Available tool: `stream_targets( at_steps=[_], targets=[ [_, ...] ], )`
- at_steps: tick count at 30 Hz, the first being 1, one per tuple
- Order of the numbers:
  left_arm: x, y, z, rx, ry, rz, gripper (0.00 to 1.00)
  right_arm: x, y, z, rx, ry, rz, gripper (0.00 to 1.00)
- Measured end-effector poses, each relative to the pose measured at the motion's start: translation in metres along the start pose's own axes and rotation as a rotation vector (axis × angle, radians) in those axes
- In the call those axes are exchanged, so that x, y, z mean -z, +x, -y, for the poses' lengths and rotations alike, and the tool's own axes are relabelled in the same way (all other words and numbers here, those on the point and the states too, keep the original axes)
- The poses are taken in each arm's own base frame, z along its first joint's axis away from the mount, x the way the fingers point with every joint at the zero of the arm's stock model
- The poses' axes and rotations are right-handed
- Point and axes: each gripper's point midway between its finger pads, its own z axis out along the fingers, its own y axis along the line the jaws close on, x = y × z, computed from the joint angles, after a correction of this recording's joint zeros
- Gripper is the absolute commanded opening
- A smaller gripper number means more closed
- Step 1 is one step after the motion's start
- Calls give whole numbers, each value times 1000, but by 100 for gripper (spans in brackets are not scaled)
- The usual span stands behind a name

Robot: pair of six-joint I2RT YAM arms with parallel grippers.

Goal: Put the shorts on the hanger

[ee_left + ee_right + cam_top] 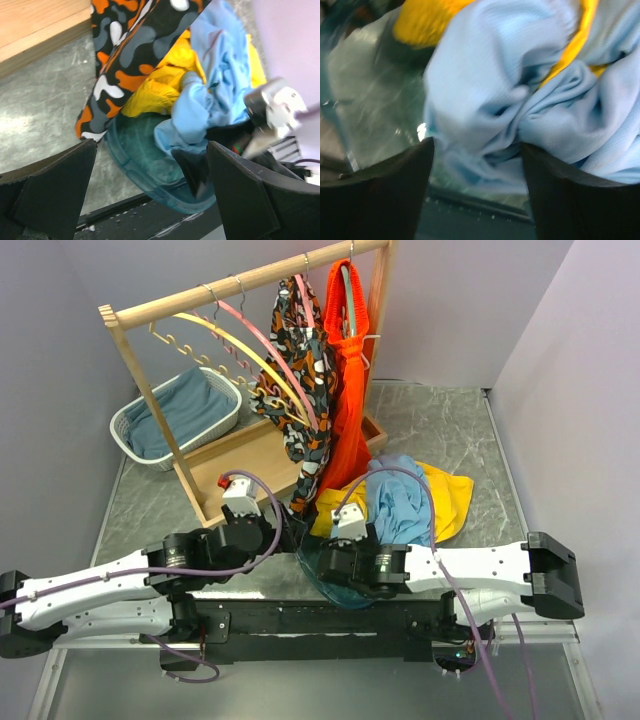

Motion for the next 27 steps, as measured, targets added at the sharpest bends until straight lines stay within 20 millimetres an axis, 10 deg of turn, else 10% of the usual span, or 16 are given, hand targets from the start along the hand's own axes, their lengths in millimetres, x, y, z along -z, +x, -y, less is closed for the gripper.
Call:
stream_targets(
  at_steps=[2, 5, 11, 17, 27],
  targets=[
    [1, -3, 4, 12, 17, 8, 98, -7, -3, 6, -26, 25, -1, 28],
    [-2, 0, 6, 6, 18, 2, 96, -12, -11, 18, -74, 62, 5, 0],
    [-11, 11, 18, -30, 53, -35, 83, 15, -53, 51, -213, 48, 102, 0],
    [-22, 20, 40, -64, 125, -55, 64, 81, -139, 111, -437, 31, 332, 0],
    [-64, 68, 66, -208, 176, -168, 56, 132, -174, 151, -441, 1, 454, 0]
  ],
)
